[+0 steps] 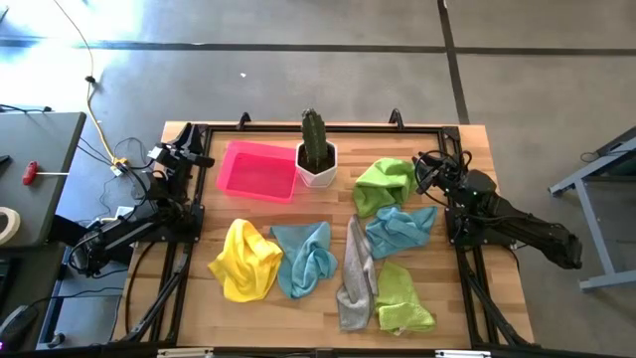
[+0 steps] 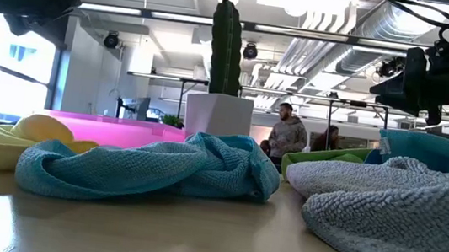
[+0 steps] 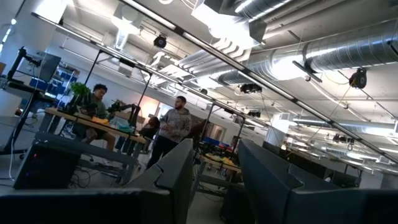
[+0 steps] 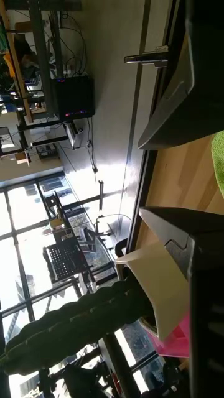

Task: Fold microfiber towels

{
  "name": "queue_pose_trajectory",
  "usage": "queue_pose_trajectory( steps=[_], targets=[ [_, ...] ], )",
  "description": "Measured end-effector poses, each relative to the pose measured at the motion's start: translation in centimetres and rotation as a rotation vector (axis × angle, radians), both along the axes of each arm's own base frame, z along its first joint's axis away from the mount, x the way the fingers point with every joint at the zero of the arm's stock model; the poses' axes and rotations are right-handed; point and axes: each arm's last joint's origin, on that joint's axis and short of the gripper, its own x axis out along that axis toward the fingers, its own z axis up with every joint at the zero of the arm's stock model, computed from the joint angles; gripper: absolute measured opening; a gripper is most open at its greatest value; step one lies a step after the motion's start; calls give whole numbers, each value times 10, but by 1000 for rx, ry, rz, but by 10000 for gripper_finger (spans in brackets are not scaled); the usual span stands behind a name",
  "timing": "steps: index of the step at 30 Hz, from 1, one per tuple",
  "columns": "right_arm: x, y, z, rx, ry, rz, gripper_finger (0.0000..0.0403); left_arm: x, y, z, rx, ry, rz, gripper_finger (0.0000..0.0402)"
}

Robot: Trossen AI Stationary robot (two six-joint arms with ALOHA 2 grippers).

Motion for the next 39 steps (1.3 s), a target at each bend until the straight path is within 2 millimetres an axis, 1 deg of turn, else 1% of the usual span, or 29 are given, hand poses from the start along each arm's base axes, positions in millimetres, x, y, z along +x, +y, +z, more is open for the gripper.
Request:
queue_pose_trajectory(
  steps=[32, 39],
  targets=[
    [0, 0, 0, 0, 1, 0, 154, 0, 0, 0, 0, 0, 0, 119],
    [0, 0, 0, 0, 0, 0, 154, 2, 2, -6, -47, 52, 1, 119]
  ],
)
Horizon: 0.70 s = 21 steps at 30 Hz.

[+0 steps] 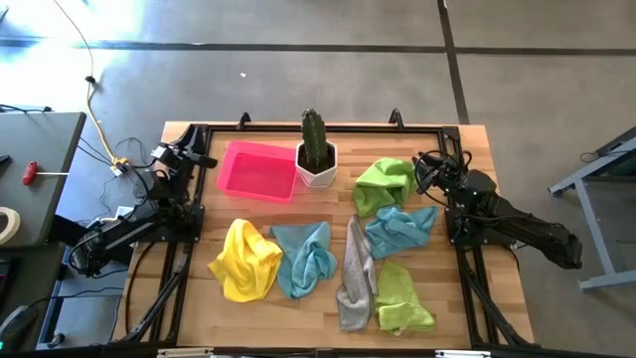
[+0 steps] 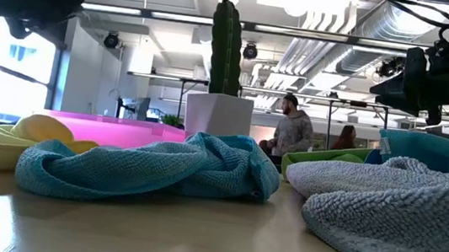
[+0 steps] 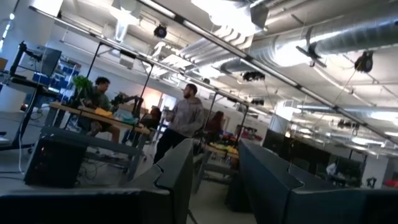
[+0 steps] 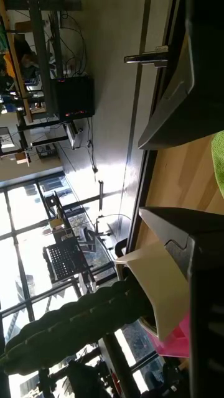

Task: Fold microfiber towels
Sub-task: Adjust the microfiber towels

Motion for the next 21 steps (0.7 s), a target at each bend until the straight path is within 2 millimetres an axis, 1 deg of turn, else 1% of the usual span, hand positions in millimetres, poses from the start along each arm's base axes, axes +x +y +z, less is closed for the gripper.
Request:
queue_pose_trajectory(
  steps=[21],
  targets=[
    [-1, -1, 1, -5, -12, -36, 154, 1, 1, -2, -19, 21, 0, 119]
  ],
)
